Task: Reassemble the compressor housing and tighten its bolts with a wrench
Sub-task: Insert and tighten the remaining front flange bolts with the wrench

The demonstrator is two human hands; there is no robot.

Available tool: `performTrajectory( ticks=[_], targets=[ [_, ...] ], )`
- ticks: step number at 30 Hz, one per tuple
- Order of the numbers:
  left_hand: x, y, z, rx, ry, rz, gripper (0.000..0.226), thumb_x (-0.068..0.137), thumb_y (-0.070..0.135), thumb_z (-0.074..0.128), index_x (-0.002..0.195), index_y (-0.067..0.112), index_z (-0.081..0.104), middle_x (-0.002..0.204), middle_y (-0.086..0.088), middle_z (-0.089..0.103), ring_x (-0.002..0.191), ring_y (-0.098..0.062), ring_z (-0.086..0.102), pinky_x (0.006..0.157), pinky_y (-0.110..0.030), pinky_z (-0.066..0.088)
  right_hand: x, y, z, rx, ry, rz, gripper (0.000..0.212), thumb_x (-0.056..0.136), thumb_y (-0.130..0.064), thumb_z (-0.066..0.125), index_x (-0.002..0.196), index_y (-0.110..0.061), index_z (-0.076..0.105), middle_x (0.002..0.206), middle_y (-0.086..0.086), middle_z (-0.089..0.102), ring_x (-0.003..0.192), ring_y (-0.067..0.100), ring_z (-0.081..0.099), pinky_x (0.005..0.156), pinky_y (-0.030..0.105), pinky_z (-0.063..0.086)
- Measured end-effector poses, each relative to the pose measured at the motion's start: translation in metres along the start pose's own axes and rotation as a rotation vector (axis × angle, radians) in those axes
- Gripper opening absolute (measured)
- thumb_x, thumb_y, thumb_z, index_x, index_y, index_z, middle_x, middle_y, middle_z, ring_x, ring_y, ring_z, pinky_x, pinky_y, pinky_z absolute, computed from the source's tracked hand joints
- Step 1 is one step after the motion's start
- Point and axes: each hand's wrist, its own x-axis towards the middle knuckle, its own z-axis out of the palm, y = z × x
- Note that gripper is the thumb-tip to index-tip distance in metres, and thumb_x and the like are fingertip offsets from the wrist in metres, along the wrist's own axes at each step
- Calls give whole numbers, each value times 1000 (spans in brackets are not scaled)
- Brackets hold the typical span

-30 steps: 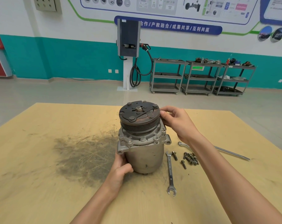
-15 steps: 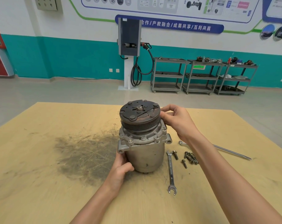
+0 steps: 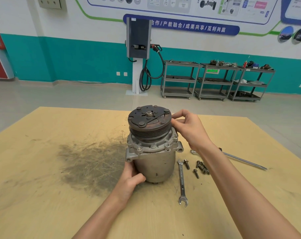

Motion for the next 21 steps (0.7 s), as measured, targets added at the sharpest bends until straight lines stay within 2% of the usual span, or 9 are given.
performTrajectory(
  ticks=[2,4,5,8,11,13,15,17,21],
  targets=[
    [-2,2,5,81,-18,-3,95,53,41,76,138,35,34,142,20,47,127,14,46,109,-13,36,-1,2,2,-19,19,-17,8,90,-16,68,92,-16,60,77,9,75,72,28,73,68,47,58],
    [-1,4,13,156,3,-2,96,52,49,82,131,40,29,137,28,41,118,28,42,97,1,34,-3,3,2,-51,9,-40,7,95,-17,61,98,-24,63,81,7,76,77,26,73,73,50,59],
    [1,4,17,188,26,4,100,52,49,86,130,40,25,135,28,39,116,28,42,94,3,33,-4,3,1,-69,5,-51,14,97,-16,57,100,-27,65,85,6,76,80,24,73,77,51,58],
    [6,0,24,243,142,35,102,63,25,95,130,35,19,130,25,40,125,4,43,102,-12,31,-7,1,-1,-93,-1,-56,21,98,-12,53,100,-23,70,93,5,75,88,22,72,84,52,56],
    [10,-3,23,250,170,65,97,69,17,91,128,32,17,125,33,33,128,-2,39,101,-11,29,-11,0,-4,-84,8,-34,15,96,-14,58,94,-19,71,89,7,76,86,25,72,85,52,56],
    [9,-3,21,231,143,83,98,67,23,93,128,30,17,127,31,33,122,5,43,95,-3,31,-12,-1,-5,-81,23,-16,11,95,-15,60,91,-18,70,84,10,75,85,31,71,83,55,55],
    [8,0,18,203,126,117,104,60,35,95,134,30,22,134,27,38,121,19,41,96,0,33,-13,-4,-7,-86,24,-5,8,94,-15,62,88,-15,68,81,12,75,85,37,70,81,58,55],
    [8,3,13,203,131,144,101,54,46,88,136,31,32,137,25,46,125,18,43,104,-9,35,-13,-6,-9,-104,27,1,6,91,-17,66,86,-14,66,79,12,75,83,37,71,79,56,56],
    [10,1,-2,208,112,142,87,49,55,85,125,43,45,131,31,52,125,15,48,107,-21,39,-19,-5,-14,-144,41,-9,3,90,-23,68,87,-23,68,82,4,76,84,24,73,79,45,59]
  ],
)
